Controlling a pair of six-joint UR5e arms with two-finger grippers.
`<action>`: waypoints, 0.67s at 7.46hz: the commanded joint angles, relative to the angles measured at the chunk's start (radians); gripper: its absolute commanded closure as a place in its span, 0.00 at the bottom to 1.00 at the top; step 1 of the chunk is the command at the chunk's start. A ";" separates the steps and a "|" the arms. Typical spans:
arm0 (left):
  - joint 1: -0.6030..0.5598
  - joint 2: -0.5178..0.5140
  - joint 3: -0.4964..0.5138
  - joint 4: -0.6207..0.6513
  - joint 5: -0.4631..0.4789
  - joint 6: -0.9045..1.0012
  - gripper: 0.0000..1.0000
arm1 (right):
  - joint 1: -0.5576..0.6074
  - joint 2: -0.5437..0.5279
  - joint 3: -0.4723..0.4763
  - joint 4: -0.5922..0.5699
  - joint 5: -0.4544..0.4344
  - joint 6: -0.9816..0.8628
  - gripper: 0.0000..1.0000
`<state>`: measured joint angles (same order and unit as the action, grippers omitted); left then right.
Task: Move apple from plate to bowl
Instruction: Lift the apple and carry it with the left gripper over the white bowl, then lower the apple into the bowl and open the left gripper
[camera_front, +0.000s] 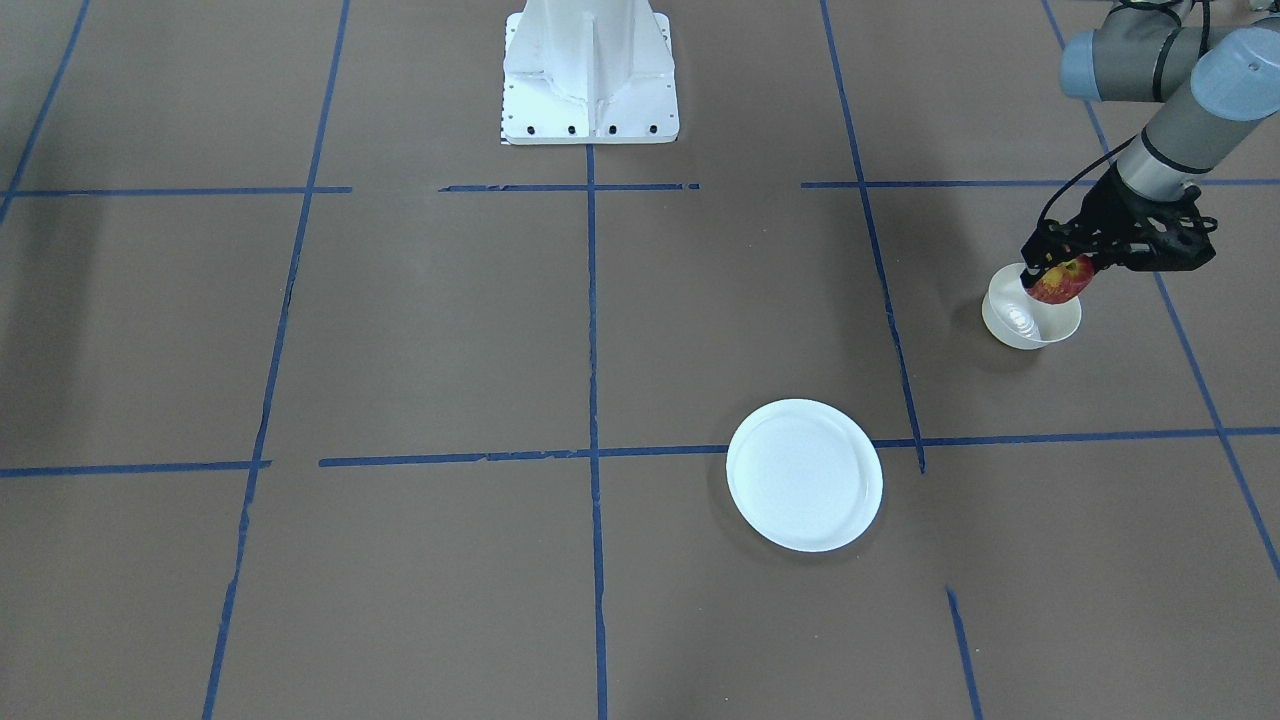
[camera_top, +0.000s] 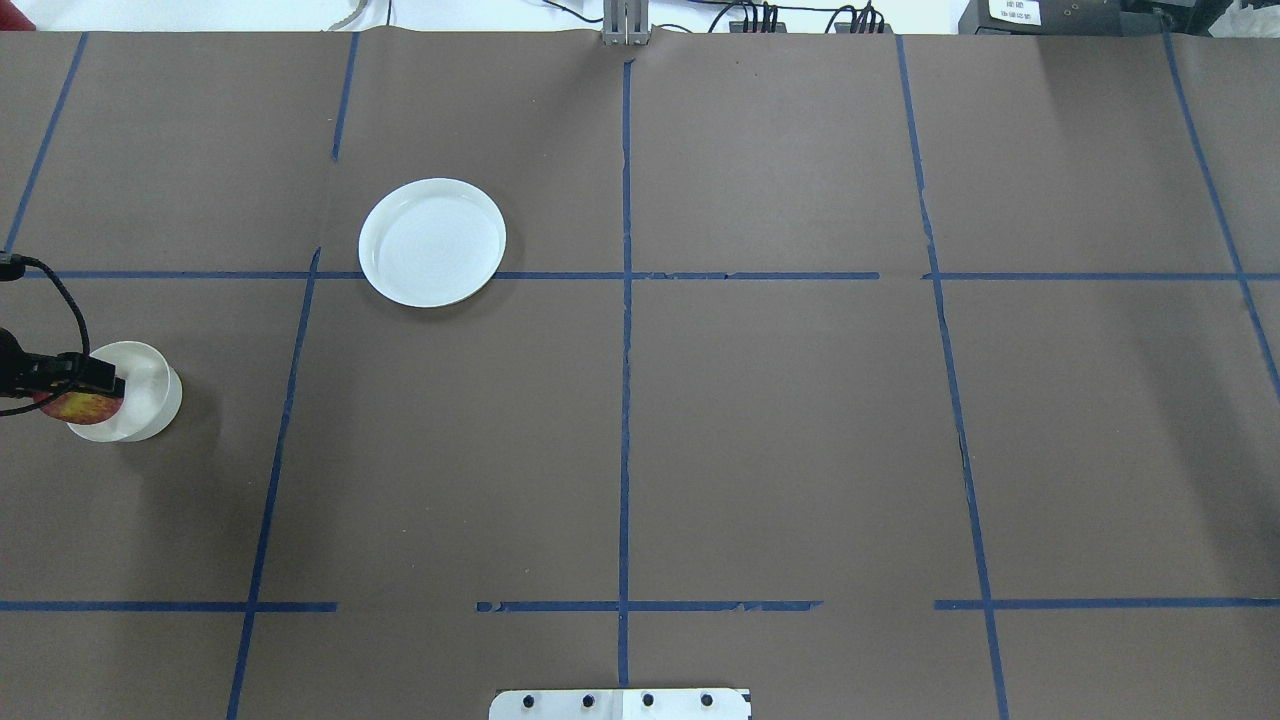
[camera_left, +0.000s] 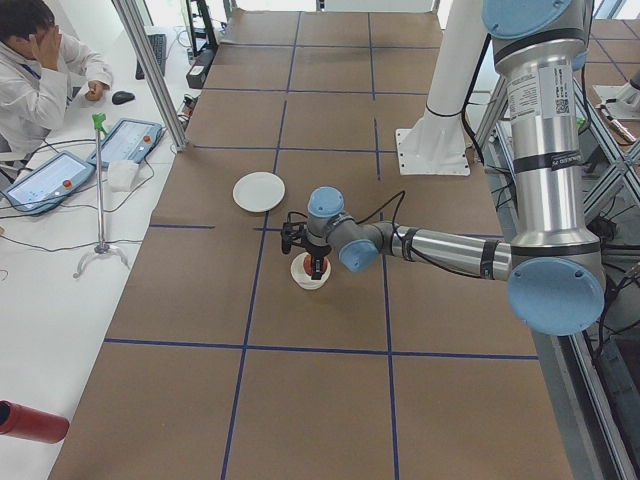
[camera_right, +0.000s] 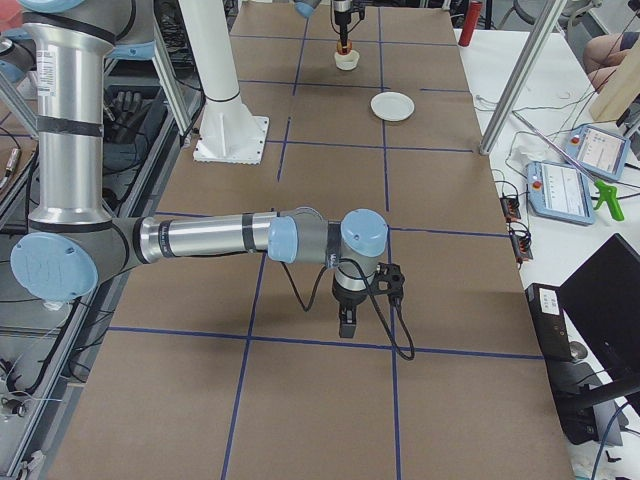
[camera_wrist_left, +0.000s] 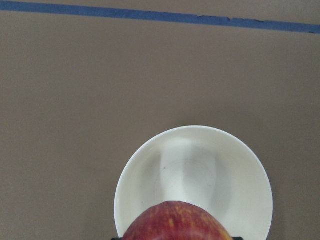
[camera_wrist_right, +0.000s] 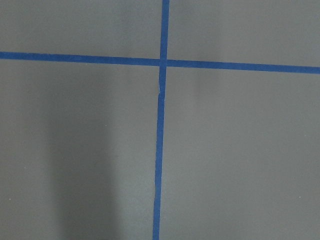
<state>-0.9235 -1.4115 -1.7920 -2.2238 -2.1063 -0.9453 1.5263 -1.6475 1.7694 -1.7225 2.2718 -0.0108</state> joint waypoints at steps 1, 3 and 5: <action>0.006 -0.012 0.012 0.000 0.032 0.002 1.00 | 0.000 0.000 -0.001 0.000 0.000 0.000 0.00; 0.021 -0.018 0.032 -0.002 0.031 0.002 1.00 | 0.000 0.000 0.001 0.000 0.000 0.000 0.00; 0.025 -0.027 0.045 -0.002 0.031 0.000 0.79 | 0.000 0.000 0.001 0.000 0.000 0.000 0.00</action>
<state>-0.9022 -1.4342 -1.7547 -2.2257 -2.0757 -0.9437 1.5263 -1.6475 1.7693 -1.7227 2.2718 -0.0108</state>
